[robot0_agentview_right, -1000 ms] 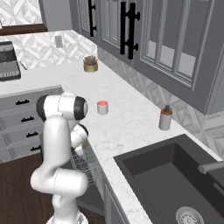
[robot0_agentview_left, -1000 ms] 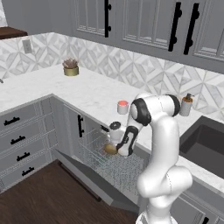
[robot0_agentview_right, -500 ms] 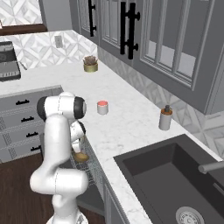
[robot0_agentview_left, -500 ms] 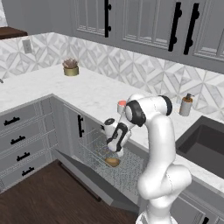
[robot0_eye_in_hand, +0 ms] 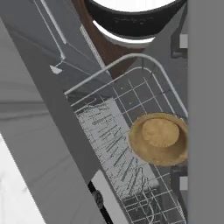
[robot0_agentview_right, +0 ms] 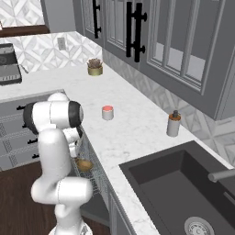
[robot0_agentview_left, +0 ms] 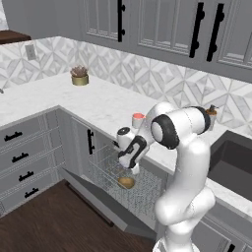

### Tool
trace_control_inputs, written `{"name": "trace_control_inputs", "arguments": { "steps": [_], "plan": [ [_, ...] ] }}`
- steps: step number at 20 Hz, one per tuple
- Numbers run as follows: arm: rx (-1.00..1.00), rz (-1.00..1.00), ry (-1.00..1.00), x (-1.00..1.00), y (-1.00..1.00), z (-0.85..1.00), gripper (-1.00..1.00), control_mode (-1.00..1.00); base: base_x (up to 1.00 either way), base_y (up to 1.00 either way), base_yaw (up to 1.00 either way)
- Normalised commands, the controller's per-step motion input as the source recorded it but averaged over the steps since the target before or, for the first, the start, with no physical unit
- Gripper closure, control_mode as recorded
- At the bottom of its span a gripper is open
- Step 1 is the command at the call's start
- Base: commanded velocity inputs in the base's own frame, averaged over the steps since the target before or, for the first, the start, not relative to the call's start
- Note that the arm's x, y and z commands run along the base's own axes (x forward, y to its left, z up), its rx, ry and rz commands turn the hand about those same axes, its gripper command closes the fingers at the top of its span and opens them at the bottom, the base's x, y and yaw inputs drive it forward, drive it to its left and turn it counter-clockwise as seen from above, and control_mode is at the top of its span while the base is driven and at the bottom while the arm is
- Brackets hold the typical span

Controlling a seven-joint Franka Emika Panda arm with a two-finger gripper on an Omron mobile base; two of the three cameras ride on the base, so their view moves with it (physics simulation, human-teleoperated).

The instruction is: Pick up the cup and bowl from the counter, place them in the dishwasher, and close the dishwasher door.

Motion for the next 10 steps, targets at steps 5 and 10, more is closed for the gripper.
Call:
{"name": "trace_control_inputs", "arguments": {
  "steps": [5,10],
  "plan": [
    [0.20,0.00,-0.10,-0.93,0.00,1.00,-1.00,-1.00,0.00,0.00,0.00],
    [0.26,0.00,0.00,-0.49,-0.21,1.00,-1.00,-1.00,0.00,0.00,0.00]
  ]
}}
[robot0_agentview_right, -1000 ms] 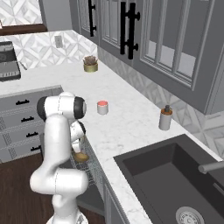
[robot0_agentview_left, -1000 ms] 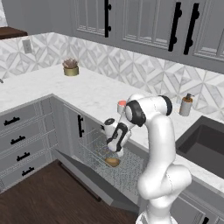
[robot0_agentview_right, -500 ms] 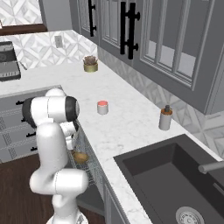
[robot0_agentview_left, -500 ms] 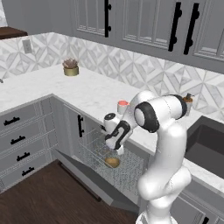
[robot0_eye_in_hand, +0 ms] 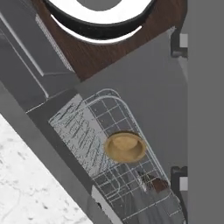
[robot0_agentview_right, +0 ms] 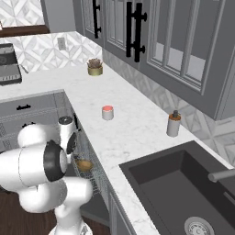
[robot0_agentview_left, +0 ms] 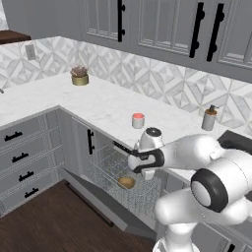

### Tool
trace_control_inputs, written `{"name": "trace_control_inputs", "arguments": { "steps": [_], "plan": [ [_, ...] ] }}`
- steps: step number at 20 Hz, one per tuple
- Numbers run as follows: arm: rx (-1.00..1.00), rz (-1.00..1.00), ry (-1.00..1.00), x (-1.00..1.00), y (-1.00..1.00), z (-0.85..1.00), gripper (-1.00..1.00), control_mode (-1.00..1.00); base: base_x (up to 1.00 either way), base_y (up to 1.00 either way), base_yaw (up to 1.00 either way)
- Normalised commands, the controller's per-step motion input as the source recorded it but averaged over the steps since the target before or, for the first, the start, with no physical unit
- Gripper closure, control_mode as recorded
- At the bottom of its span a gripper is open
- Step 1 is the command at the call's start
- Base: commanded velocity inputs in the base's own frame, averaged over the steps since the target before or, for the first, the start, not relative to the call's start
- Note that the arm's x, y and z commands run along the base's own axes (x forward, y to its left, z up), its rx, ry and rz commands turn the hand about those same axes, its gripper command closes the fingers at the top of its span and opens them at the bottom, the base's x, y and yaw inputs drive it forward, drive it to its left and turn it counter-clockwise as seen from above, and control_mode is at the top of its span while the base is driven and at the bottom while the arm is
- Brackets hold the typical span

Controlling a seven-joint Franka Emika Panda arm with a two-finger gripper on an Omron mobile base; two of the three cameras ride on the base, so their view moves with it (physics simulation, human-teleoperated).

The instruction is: Pick up the cup and bowl from the counter, place them in the dishwasher, and close the dishwasher door.

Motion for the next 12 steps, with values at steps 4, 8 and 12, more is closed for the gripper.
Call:
{"name": "trace_control_inputs", "arguments": {
  "steps": [4,8,12],
  "plan": [
    [0.34,0.00,0.00,0.29,-0.50,1.00,-1.00,-1.00,0.00,0.00,0.00],
    [0.31,0.00,0.00,0.79,-0.47,1.00,-1.00,-1.00,0.00,0.00,0.00],
    [0.25,0.00,0.05,1.00,-0.32,1.00,-1.00,-1.00,0.00,0.00,0.00]
  ]
}}
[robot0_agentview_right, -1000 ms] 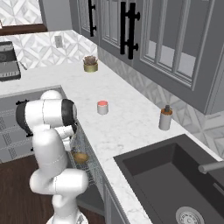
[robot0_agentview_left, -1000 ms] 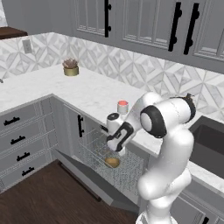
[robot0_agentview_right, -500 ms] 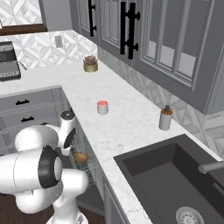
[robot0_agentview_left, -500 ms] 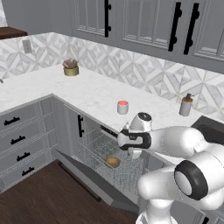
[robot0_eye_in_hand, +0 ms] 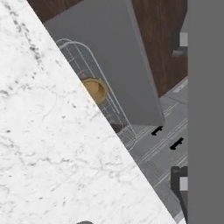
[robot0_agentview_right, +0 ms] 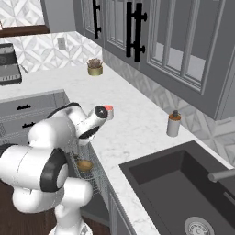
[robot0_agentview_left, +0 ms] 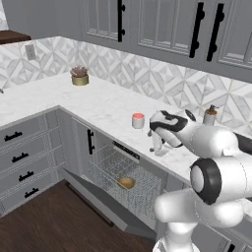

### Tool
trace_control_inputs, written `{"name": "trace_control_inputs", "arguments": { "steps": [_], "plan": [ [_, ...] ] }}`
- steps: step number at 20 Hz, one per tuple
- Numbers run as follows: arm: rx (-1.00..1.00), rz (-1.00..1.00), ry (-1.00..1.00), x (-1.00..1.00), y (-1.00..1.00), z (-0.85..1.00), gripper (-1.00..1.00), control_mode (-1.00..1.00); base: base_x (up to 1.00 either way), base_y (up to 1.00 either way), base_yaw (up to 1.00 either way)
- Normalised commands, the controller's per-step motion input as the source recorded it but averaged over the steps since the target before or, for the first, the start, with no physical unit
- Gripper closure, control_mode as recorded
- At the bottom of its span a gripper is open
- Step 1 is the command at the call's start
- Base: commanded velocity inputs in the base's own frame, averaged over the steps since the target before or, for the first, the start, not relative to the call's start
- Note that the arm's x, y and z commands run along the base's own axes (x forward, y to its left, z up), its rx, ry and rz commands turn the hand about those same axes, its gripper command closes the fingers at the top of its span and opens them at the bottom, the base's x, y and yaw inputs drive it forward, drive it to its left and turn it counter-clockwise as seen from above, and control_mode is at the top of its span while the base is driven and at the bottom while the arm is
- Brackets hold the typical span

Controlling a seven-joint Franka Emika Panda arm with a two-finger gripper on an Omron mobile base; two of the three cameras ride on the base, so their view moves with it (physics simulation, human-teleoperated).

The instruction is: Pick up the cup and bowl from the counter, place them in the dishwasher, and close the dishwasher door.

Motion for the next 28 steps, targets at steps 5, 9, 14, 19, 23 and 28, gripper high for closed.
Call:
{"name": "trace_control_inputs", "arguments": {
  "steps": [5,9,14,19,23,28],
  "plan": [
    [0.05,0.03,0.02,0.90,-0.24,1.00,-1.00,-1.00,0.00,0.00,0.00],
    [-0.19,0.17,-0.09,0.50,-0.21,0.84,-1.00,-1.00,0.00,0.00,0.00],
    [-0.40,0.32,-0.17,0.26,-0.17,0.21,-1.00,-1.00,0.00,0.00,0.00],
    [-0.38,0.39,-0.12,0.15,-0.04,-0.27,-1.00,-1.00,0.00,0.00,0.00],
    [-0.24,0.32,-0.16,0.01,0.00,-0.56,-1.00,-1.00,0.00,0.00,0.00],
    [-0.07,0.18,-0.14,0.15,-0.09,-0.37,-1.00,-1.00,0.00,0.00,0.00]
  ]
}}
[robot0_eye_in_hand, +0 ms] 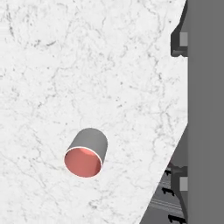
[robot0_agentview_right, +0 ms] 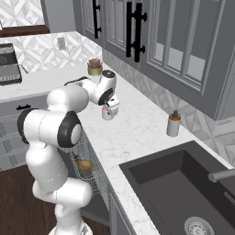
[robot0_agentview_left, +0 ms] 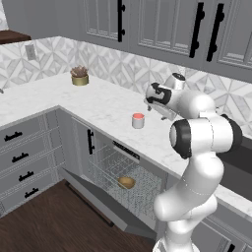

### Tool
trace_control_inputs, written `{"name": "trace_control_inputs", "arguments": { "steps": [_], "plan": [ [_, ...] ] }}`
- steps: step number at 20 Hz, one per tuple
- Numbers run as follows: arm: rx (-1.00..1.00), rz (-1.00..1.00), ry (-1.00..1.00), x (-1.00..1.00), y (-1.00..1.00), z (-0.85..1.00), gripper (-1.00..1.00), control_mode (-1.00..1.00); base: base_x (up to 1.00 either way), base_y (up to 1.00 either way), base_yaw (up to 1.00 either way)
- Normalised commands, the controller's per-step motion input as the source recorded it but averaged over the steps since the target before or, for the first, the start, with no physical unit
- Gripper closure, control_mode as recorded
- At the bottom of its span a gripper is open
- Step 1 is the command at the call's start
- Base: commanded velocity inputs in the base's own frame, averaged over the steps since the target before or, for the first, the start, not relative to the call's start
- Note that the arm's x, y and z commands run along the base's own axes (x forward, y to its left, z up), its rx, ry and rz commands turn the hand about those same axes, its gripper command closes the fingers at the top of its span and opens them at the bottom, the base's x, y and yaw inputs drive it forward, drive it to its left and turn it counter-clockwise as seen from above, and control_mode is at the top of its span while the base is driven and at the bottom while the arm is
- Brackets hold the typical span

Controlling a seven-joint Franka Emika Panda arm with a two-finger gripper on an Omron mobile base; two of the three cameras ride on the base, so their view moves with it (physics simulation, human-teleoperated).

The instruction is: Pick up the cup and bowl from the counter, place them in the dishwasher, and close the dishwasher door.

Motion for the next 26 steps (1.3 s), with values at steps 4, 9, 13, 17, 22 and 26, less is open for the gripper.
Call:
{"name": "trace_control_inputs", "arguments": {
  "steps": [4,9,13,17,22,26],
  "plan": [
    [0.00,0.08,-0.10,0.39,-0.01,-0.35,-1.00,-1.00,0.00,0.00,0.00],
    [-0.02,0.02,-0.05,0.58,0.00,-0.31,-1.00,-1.00,0.00,0.00,0.00],
    [-0.05,0.00,0.00,0.58,0.00,-0.16,-1.00,-1.00,0.00,0.00,0.00],
    [-0.05,0.00,0.00,0.57,0.02,-0.12,-1.00,-1.00,0.00,0.00,0.00],
    [-0.03,0.00,0.01,0.48,0.05,-0.15,-1.00,-1.00,0.00,0.00,0.00],
    [-0.02,0.00,0.04,0.43,0.09,-0.22,-1.00,-1.00,0.00,0.00,0.00]
  ]
}}
